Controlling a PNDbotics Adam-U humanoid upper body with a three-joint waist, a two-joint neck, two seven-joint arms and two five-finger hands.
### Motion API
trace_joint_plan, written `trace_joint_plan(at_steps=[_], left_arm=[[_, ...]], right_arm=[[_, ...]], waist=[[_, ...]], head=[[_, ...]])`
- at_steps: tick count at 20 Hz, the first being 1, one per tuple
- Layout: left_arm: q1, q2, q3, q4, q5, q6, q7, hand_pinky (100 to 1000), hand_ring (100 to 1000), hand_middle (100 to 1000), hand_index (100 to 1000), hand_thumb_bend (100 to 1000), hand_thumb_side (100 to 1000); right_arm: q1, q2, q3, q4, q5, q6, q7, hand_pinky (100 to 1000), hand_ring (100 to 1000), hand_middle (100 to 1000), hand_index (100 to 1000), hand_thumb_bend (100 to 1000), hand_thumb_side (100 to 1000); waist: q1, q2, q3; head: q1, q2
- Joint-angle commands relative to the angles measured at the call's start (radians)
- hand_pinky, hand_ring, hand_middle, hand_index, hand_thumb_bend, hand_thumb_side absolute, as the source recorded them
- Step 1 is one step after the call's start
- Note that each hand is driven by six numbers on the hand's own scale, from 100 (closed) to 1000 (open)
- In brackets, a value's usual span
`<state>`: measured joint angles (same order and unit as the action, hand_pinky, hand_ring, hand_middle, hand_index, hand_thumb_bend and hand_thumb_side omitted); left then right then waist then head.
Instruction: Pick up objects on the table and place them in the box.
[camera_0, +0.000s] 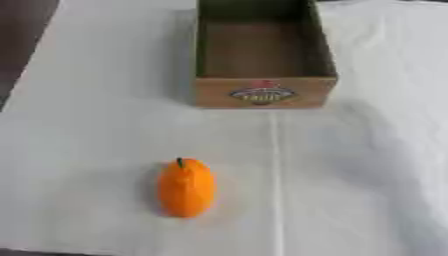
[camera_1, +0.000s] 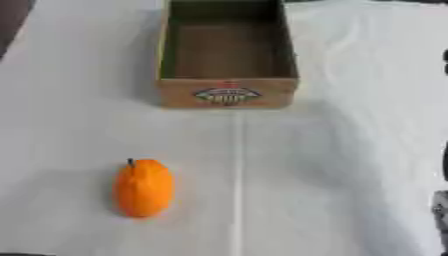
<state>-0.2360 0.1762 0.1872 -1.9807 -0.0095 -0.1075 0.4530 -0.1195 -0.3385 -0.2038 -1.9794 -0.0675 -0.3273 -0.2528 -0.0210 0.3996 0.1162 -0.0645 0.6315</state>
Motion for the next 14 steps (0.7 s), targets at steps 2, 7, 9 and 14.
trace_joint_plan(at_steps=[2, 7, 9, 14], left_arm=[[-0.011, 0.023, -0.001, -0.019, -0.007, 0.001, -0.005, 506, 530, 651, 727, 100, 752], [-0.023, 0.044, -0.003, -0.019, -0.025, 0.018, -0.005, 505, 533, 653, 731, 100, 739], [-0.028, 0.056, -0.005, -0.019, -0.037, 0.031, -0.007, 507, 535, 655, 735, 100, 728], [-0.079, 0.136, -0.034, -0.019, -0.104, 0.091, -0.052, 502, 548, 675, 769, 100, 717]], right_arm=[[-0.001, -0.014, -0.01, -0.021, -0.002, -0.003, 0.005, 929, 860, 727, 957, 100, 1000], [-0.003, -0.015, -0.008, -0.021, -0.006, -0.003, 0.008, 929, 860, 728, 957, 100, 1000], [-0.003, -0.017, -0.008, -0.021, -0.007, -0.004, 0.009, 930, 860, 728, 957, 100, 1000], [0.001, -0.023, -0.008, -0.021, -0.008, -0.003, 0.01, 930, 861, 728, 957, 100, 1000]], waist=[[0.0, -0.026, 0.0], [0.001, -0.029, -0.001], [0.002, -0.03, -0.002], [0.004, -0.038, 0.011]], head=[[-0.025, -0.014], [-0.036, -0.015], [-0.034, -0.016], [-0.033, -0.008]])
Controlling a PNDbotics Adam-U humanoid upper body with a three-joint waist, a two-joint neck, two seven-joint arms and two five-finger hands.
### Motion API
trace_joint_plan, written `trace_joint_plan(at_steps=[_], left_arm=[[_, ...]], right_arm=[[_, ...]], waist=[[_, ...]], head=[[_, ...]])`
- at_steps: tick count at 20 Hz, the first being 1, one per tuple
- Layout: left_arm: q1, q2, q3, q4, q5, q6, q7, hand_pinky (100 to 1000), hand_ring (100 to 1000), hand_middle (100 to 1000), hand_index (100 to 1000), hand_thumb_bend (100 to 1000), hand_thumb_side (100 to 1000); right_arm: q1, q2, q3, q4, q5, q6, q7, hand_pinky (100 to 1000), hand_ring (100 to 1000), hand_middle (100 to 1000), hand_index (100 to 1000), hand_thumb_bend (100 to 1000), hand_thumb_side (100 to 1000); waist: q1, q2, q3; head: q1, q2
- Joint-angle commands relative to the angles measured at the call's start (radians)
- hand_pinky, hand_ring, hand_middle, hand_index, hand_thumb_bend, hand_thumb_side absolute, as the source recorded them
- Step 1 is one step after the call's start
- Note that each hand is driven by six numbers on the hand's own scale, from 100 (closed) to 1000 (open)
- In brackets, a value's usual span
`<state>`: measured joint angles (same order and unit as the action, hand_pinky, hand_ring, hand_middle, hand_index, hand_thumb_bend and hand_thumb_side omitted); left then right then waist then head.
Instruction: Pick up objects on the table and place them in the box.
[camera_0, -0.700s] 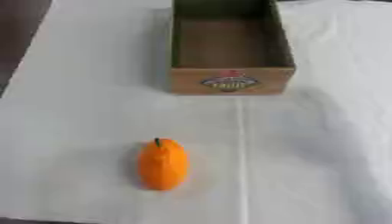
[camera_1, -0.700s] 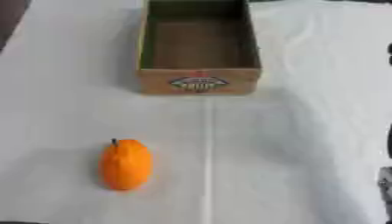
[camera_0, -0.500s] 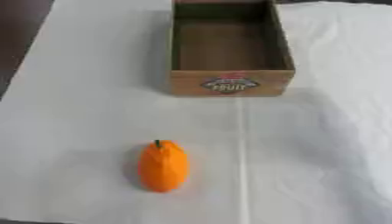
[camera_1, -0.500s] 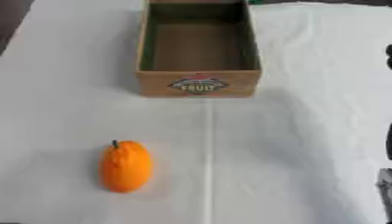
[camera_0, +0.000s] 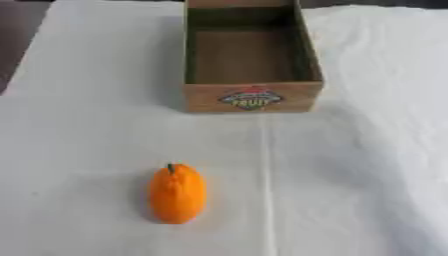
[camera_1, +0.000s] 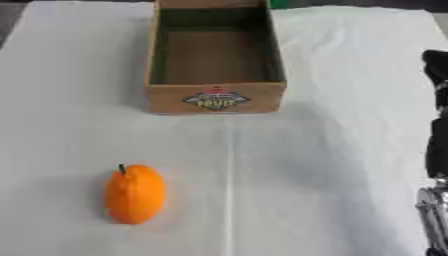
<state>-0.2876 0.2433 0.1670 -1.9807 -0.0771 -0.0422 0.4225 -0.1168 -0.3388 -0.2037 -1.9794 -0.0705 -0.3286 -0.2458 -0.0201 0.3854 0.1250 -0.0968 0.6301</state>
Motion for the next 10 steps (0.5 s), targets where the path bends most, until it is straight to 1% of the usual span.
trace_joint_plan(at_steps=[1, 4, 5, 6, 7, 8, 9, 10], left_arm=[[-0.043, 0.102, -0.024, -0.019, -0.057, 0.037, -0.036, 501, 560, 688, 786, 100, 720], [-0.098, 0.224, -0.062, -0.019, -0.139, 0.08, -0.097, 506, 593, 725, 826, 162, 748], [-0.116, 0.256, -0.073, -0.019, -0.167, 0.093, -0.119, 512, 610, 736, 843, 191, 773], [-0.139, 0.296, -0.088, -0.019, -0.199, 0.105, -0.15, 515, 624, 743, 857, 248, 786], [-0.162, 0.332, -0.105, -0.019, -0.235, 0.116, -0.188, 522, 646, 754, 885, 335, 809], [-0.185, 0.363, -0.122, -0.019, -0.272, 0.125, -0.231, 529, 663, 762, 898, 393, 838], [-0.208, 0.39, -0.14, -0.019, -0.308, 0.133, -0.279, 544, 687, 774, 912, 490, 861], [-0.234, 0.416, -0.162, -0.019, -0.343, 0.137, -0.332, 548, 698, 782, 921, 468, 866]], right_arm=[[-0.002, -0.024, -0.007, -0.021, -0.006, -0.001, 0.004, 930, 861, 729, 957, 100, 1000], [0.0, -0.029, -0.006, -0.021, -0.009, -0.003, 0.005, 929, 862, 729, 956, 100, 1000], [0.001, -0.03, -0.006, -0.021, -0.009, -0.003, 0.005, 929, 862, 729, 956, 100, 1000], [0.002, -0.031, -0.006, -0.021, -0.01, -0.004, 0.005, 929, 862, 729, 956, 100, 1000], [0.003, -0.032, -0.005, -0.021, -0.01, -0.004, 0.005, 929, 862, 729, 955, 100, 1000], [0.005, -0.033, -0.005, -0.021, -0.009, -0.003, 0.005, 930, 863, 729, 955, 100, 1000], [0.006, -0.034, -0.005, -0.021, -0.009, -0.002, 0.005, 930, 863, 729, 955, 100, 1000], [0.008, -0.035, -0.005, -0.021, -0.008, -0.002, 0.005, 930, 863, 729, 955, 100, 1000]], waist=[[0.003, -0.026, 0.003], [0.003, -0.032, 0.004], [0.003, -0.034, 0.003], [0.003, -0.036, 0.003], [0.003, -0.037, 0.002], [0.003, -0.039, 0.003], [0.003, -0.041, 0.003], [0.003, -0.043, 0.003]], head=[[0.0, -0.002], [0.0, 0.004], [0.0, 0.005], [-0.001, 0.006], [-0.002, 0.007], [-0.003, 0.01], [-0.005, 0.013], [-0.006, 0.013]])
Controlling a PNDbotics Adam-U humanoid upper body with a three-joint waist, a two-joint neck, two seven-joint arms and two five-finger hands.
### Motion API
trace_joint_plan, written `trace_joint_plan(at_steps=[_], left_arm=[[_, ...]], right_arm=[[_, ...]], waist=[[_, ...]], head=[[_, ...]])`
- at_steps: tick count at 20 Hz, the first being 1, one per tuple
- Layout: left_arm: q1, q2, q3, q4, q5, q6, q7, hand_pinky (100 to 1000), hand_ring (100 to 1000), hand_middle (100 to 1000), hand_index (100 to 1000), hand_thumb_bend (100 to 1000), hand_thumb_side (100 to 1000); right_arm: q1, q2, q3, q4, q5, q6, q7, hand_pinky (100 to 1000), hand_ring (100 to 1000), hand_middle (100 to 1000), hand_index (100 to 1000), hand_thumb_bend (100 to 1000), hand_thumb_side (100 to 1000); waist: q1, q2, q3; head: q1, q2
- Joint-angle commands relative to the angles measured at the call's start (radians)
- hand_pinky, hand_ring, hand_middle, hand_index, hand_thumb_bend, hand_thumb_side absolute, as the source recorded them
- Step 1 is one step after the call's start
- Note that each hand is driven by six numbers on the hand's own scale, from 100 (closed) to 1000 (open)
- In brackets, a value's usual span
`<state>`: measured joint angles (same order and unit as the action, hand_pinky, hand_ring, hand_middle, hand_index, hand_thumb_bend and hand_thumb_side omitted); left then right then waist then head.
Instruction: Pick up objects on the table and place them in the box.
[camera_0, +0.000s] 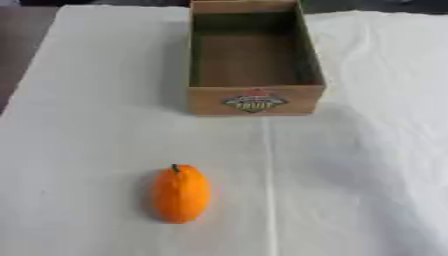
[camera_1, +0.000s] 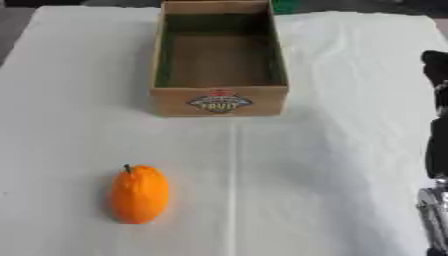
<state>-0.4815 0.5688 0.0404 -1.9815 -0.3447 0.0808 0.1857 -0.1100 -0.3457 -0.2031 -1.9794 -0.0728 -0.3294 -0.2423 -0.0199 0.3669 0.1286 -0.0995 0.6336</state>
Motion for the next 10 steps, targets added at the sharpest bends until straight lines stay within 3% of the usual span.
trace_joint_plan(at_steps=[1, 5, 10], left_arm=[[-0.063, 0.109, -0.053, -0.018, -0.106, 0.014, -0.144, 552, 710, 789, 931, 508, 878], [-0.155, 0.163, -0.132, -0.018, -0.193, 0.004, -0.336, 556, 729, 792, 944, 649, 939], [-0.241, 0.2, -0.227, -0.018, -0.232, -0.011, -0.534, 546, 722, 781, 935, 908, 986]], right_arm=[[0.002, -0.029, -0.005, -0.021, -0.006, -0.001, 0.001, 930, 863, 729, 955, 100, 1000], [0.003, -0.034, -0.002, -0.021, -0.008, -0.004, 0.002, 929, 863, 729, 954, 100, 1000], [0.005, -0.035, 0.003, -0.021, -0.01, -0.006, 0.008, 930, 864, 728, 953, 100, 1000]], waist=[[0.003, -0.026, 0.0], [0.0, -0.03, -0.003], [-0.001, -0.031, -0.01]], head=[[-0.005, 0.01], [-0.006, 0.001], [-0.005, -0.008]])
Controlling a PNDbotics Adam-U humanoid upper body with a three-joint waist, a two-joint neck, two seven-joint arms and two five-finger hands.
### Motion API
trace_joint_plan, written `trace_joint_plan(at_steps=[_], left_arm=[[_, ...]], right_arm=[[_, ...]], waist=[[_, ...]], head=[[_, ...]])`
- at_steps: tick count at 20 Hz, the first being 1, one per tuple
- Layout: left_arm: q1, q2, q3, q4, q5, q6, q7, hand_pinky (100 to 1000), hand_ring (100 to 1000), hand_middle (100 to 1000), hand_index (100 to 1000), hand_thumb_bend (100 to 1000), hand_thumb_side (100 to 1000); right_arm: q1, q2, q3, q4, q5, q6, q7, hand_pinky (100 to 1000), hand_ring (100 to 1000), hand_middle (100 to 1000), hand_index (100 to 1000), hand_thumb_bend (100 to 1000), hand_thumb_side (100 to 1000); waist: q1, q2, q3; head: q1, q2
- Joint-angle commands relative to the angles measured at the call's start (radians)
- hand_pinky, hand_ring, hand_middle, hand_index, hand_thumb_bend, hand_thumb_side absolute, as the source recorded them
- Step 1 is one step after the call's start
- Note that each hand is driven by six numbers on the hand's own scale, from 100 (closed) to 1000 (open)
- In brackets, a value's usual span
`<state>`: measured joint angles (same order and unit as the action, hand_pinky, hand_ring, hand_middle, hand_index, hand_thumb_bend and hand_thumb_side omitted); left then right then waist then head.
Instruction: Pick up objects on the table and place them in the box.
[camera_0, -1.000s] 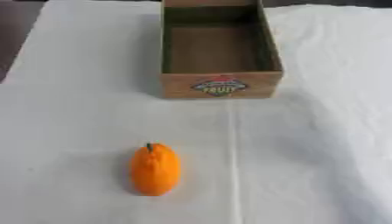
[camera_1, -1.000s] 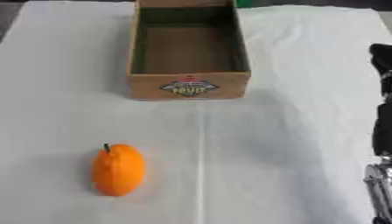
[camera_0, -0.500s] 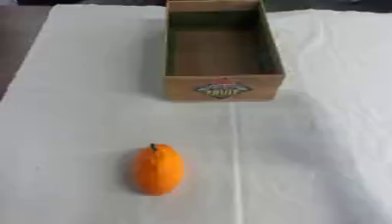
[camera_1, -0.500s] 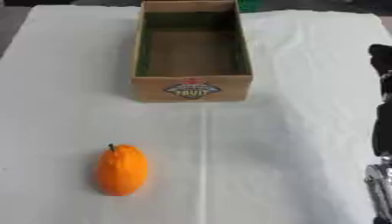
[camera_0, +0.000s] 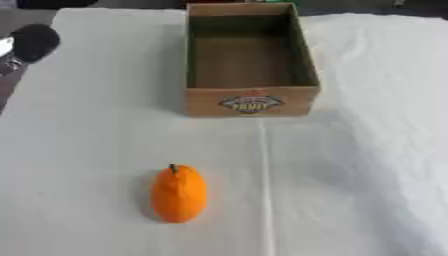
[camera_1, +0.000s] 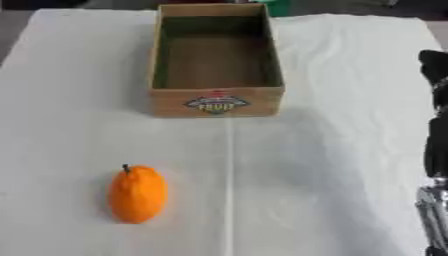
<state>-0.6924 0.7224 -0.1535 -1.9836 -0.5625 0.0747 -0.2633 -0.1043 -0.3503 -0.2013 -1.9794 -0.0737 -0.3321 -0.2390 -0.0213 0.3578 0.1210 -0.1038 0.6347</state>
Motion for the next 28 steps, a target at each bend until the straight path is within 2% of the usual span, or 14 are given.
trace_joint_plan(at_steps=[1, 4, 9, 11, 12, 17, 18, 23, 24, 28], left_arm=[[-0.04, 0.051, -0.048, -0.016, -0.008, -0.005, -0.122, 545, 721, 781, 934, 937, 987], [-0.057, 0.057, -0.076, -0.016, 0.008, -0.01, -0.229, 550, 728, 788, 944, 955, 976], [-0.062, 0.049, -0.106, -0.016, 0.062, -0.039, -0.43, 573, 741, 801, 954, 936, 932], [-0.061, 0.047, -0.112, -0.016, 0.079, -0.035, -0.483, 578, 748, 800, 956, 886, 901], [-0.06, 0.045, -0.117, -0.016, 0.083, -0.03, -0.505, 578, 754, 798, 961, 818, 890], [-0.053, 0.032, -0.148, -0.016, 0.08, 0.002, -0.572, 556, 765, 777, 986, 708, 870], [-0.054, 0.027, -0.154, -0.016, 0.083, 0.01, -0.576, 542, 762, 769, 991, 626, 855], [-0.074, -0.015, -0.188, -0.014, 0.023, 0.018, -0.58, 527, 753, 755, 997, 564, 822], [-0.076, -0.023, -0.196, -0.01, 0.012, 0.016, -0.584, 527, 751, 752, 993, 513, 764], [-0.08, -0.057, -0.231, 0.018, -0.002, 0.006, -0.606, 534, 757, 755, 1000, 456, 657]], right_arm=[[-0.001, -0.03, 0.002, -0.021, -0.009, -0.003, 0.006, 930, 864, 728, 953, 100, 1000], [0.0, -0.03, 0.004, -0.021, -0.009, -0.003, 0.009, 931, 864, 727, 953, 100, 1000], [0.001, -0.028, 0.006, -0.021, -0.005, 0.001, 0.014, 931, 865, 726, 952, 100, 1000], [0.001, -0.027, 0.006, -0.021, -0.003, 0.001, 0.016, 932, 865, 726, 952, 100, 1000], [0.002, -0.026, 0.007, -0.021, -0.003, 0.001, 0.016, 932, 866, 725, 950, 100, 1000], [0.003, -0.022, 0.007, -0.021, 0.001, 0.001, 0.017, 933, 866, 724, 950, 100, 1000], [0.003, -0.022, 0.008, -0.021, 0.001, 0.001, 0.017, 933, 866, 722, 949, 100, 1000], [0.003, -0.018, 0.01, -0.021, 0.003, 0.005, 0.022, 934, 867, 716, 945, 100, 1000], [0.004, -0.018, 0.01, -0.021, 0.003, 0.006, 0.023, 935, 867, 715, 945, 100, 1000], [0.004, -0.015, 0.012, -0.021, 0.003, 0.009, 0.026, 936, 867, 713, 944, 100, 1000]], waist=[[0.001, -0.022, -0.003], [0.0, -0.02, -0.004], [-0.002, -0.017, -0.003], [-0.003, -0.016, -0.003], [-0.004, -0.016, -0.003], [-0.005, -0.014, -0.006], [-0.005, -0.014, -0.006], [-0.006, -0.014, -0.005], [-0.006, -0.014, -0.005], [-0.005, -0.013, -0.005]], head=[[0.0, -0.011], [0.003, -0.014], [0.003, -0.016], [0.003, -0.017], [0.002, -0.016], [0.002, -0.015], [0.003, -0.015], [0.004, -0.02], [0.004, -0.02], [0.005, -0.021]])
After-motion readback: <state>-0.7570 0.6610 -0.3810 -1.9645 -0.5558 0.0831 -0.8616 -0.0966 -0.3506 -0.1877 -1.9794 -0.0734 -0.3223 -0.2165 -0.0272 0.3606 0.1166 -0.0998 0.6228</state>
